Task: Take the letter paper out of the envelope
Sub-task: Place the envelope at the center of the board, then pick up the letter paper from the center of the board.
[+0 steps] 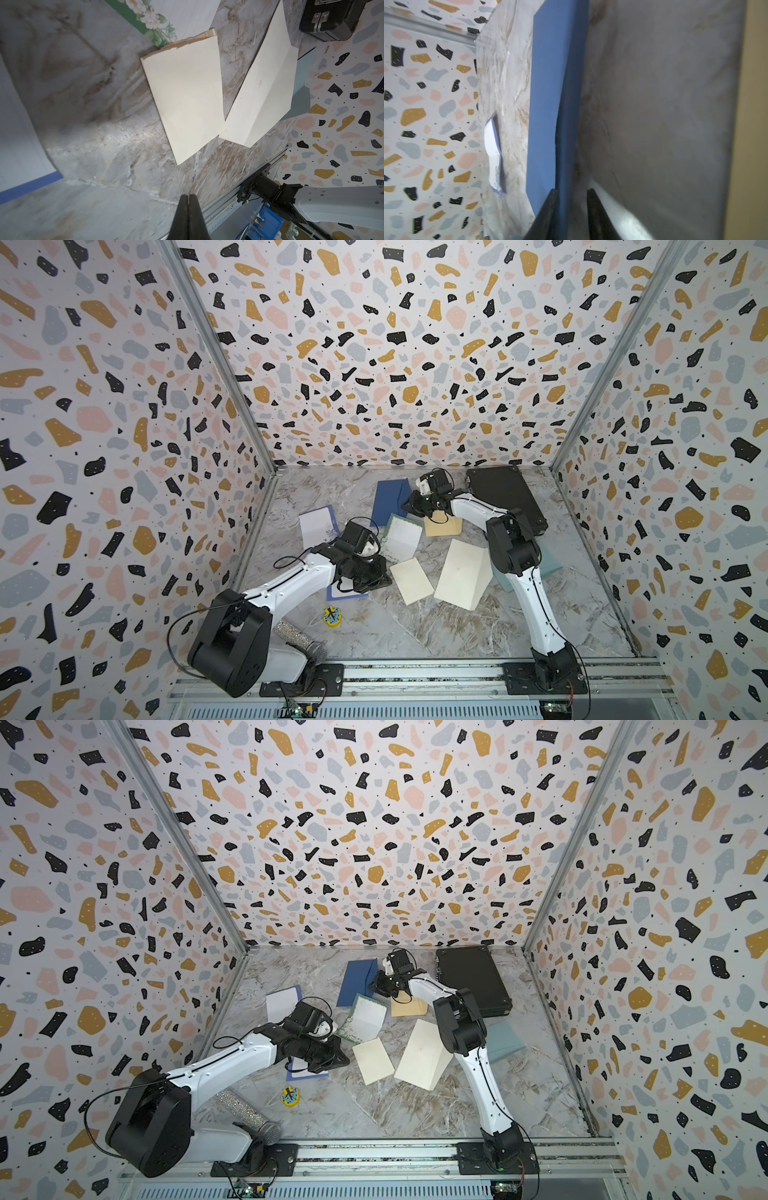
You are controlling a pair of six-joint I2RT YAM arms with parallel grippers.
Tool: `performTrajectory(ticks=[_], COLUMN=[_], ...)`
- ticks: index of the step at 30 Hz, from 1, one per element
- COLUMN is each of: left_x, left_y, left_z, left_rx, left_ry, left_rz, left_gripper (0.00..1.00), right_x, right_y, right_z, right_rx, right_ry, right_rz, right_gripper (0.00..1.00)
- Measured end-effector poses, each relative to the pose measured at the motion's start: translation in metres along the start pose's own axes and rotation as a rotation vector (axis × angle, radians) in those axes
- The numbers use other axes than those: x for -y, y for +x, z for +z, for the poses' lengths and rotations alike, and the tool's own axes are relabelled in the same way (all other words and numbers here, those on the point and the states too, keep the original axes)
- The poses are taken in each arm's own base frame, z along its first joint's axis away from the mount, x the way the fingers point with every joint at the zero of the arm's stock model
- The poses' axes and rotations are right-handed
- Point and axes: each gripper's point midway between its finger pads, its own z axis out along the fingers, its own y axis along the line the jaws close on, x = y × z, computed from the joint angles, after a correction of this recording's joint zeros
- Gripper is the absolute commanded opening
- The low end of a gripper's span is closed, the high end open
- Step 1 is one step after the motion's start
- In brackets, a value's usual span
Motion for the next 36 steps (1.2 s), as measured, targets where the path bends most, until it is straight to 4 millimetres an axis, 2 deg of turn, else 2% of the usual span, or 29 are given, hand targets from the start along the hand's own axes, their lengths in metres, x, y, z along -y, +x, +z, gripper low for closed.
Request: performTrajectory(ticks=[4, 9, 12, 15, 17, 19, 20, 21, 24, 26, 28, 32, 36], left_x=[-0.002, -0.002, -0.002, -0.002, -0.001, -0.004, -0.006, -0.009, -0.017, -0.019, -0.018, -0.002, 0.010], left_y=[0.001, 0.001, 0.002, 0.002, -0.001, -0.008, -0.011, -0.014, -0.019, -0.017, -0.014, -0.014, -0.017], left_z=[0.001, 0.001, 0.000, -0.003, -0.006, -0.010, -0.012, -0.013, -0.009, -0.003, 0.003, 0.018, 0.037], left_rx=[-0.001, -0.002, -0.004, -0.007, -0.002, 0.013, 0.019, 0.023, 0.010, -0.014, -0.040, -0.081, -0.107], left_ry=[-0.001, -0.001, -0.003, -0.011, -0.013, -0.009, -0.007, -0.005, -0.010, -0.017, -0.024, -0.017, -0.017], left_rz=[-0.010, -0.013, -0.015, -0.023, -0.029, -0.048, -0.062, -0.077, -0.118, -0.129, -0.131, -0.096, -0.064], left_gripper=[0.00, 0.00, 0.00, 0.00, 0.00, 0.00, 0.01, 0.07, 0.12, 0.14, 0.14, 0.12, 0.01], right_x=[0.009, 0.011, -0.002, -0.019, -0.036, -0.057, -0.065, -0.074, -0.077, -0.061, -0.035, 0.001, 0.023], right_y=[-0.008, -0.025, -0.035, -0.035, -0.027, -0.009, 0.002, 0.018, 0.071, 0.104, 0.133, 0.181, 0.222], right_z=[-0.006, -0.029, -0.060, -0.108, -0.140, -0.168, -0.176, -0.183, -0.188, -0.186, -0.184, -0.184, -0.191], right_rx=[0.022, 0.074, 0.138, 0.217, 0.267, 0.308, 0.312, 0.309, 0.242, 0.164, 0.080, -0.052, -0.125], right_ry=[0.055, 0.130, 0.175, 0.235, 0.267, 0.292, 0.294, 0.292, 0.269, 0.259, 0.259, 0.264, 0.255], right_rz=[-0.004, -0.055, -0.118, -0.206, -0.279, -0.368, -0.402, -0.439, -0.485, -0.463, -0.398, -0.237, -0.076], right_gripper=[0.52, 0.54, 0.54, 0.52, 0.53, 0.55, 0.56, 0.56, 0.56, 0.55, 0.52, 0.49, 0.46])
